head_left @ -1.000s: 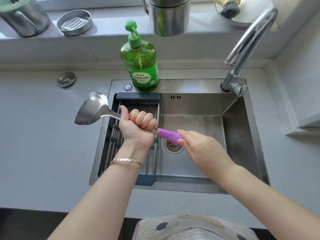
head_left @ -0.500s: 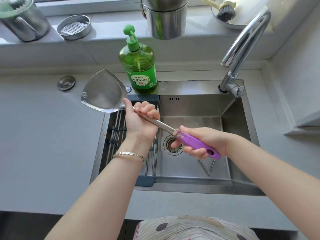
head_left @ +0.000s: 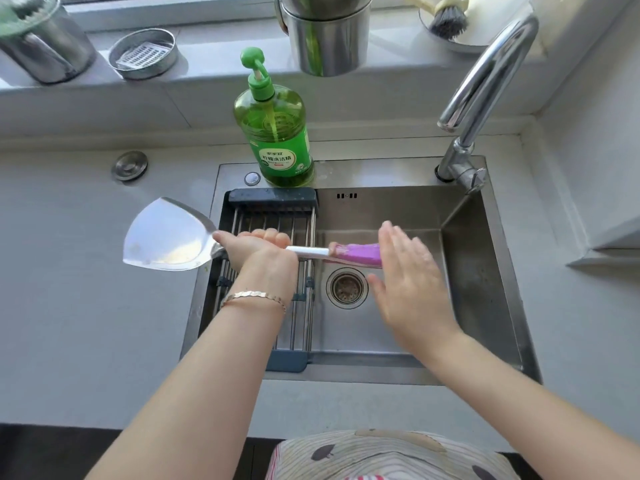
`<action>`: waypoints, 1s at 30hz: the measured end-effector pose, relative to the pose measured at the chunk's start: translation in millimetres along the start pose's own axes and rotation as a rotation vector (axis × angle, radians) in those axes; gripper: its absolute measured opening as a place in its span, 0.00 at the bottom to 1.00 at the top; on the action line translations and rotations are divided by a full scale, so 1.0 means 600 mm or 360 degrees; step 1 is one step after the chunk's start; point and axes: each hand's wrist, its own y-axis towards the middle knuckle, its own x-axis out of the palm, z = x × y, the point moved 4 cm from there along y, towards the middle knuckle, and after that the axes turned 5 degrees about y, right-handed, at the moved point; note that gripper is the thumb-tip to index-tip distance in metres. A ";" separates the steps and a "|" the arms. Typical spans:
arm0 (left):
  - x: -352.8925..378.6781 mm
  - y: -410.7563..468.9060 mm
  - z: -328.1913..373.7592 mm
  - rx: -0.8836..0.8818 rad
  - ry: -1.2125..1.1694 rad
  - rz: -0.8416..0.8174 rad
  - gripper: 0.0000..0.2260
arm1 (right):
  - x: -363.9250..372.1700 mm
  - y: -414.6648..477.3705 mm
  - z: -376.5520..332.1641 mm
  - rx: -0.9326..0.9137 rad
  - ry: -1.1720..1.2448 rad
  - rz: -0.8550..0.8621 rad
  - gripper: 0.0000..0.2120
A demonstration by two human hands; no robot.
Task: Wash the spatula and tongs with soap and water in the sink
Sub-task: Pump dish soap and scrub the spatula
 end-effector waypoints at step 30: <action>-0.005 0.002 -0.004 -0.0028 -0.0111 -0.0046 0.27 | 0.008 0.033 0.067 0.1780 0.2214 -0.1249 0.25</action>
